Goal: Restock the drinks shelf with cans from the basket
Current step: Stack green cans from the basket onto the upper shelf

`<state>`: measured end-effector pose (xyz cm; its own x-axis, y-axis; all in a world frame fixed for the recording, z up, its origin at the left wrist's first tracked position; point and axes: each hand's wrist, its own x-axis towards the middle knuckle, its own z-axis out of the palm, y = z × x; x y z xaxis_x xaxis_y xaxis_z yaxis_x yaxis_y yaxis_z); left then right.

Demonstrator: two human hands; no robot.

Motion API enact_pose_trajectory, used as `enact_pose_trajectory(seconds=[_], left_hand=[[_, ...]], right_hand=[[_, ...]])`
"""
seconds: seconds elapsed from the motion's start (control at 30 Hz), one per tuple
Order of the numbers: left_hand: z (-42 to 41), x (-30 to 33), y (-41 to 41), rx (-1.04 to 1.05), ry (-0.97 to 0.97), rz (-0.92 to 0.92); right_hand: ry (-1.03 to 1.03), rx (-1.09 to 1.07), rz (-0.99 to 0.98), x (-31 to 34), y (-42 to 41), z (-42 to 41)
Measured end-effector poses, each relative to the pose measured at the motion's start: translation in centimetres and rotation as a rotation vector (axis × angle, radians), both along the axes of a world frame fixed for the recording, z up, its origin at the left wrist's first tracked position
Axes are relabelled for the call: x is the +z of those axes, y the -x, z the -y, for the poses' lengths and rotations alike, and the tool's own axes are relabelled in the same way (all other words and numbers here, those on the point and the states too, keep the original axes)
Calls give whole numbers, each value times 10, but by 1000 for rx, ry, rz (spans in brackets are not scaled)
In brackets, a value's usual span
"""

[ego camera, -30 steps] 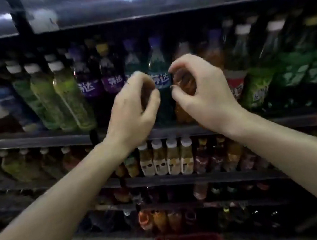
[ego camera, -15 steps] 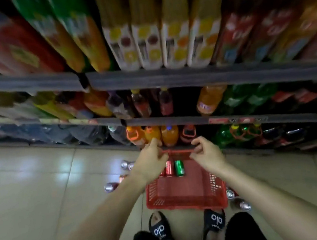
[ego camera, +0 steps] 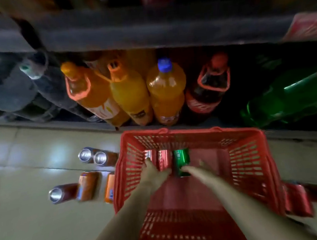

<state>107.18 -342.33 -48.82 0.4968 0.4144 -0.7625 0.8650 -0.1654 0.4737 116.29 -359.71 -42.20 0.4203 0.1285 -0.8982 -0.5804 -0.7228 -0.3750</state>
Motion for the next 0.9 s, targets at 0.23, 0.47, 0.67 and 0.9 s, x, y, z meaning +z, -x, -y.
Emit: enact_pose_trajectory(seconds=[0.23,0.47,0.67,0.9], left_hand=[[11,-21,-36,78,-137,-122],[-14,-66,-22,306,104,-21],[-8,-66,-15,379,371,-15],[0,-54,-23,447,637,6]], right_hand=[[-164,-238,42,-198,-5,-5],[-278,-381,30,-146,-9,-6],[-376,-419,-172,-153,-8,14],[-457,-473,-344,-145,-12,21]])
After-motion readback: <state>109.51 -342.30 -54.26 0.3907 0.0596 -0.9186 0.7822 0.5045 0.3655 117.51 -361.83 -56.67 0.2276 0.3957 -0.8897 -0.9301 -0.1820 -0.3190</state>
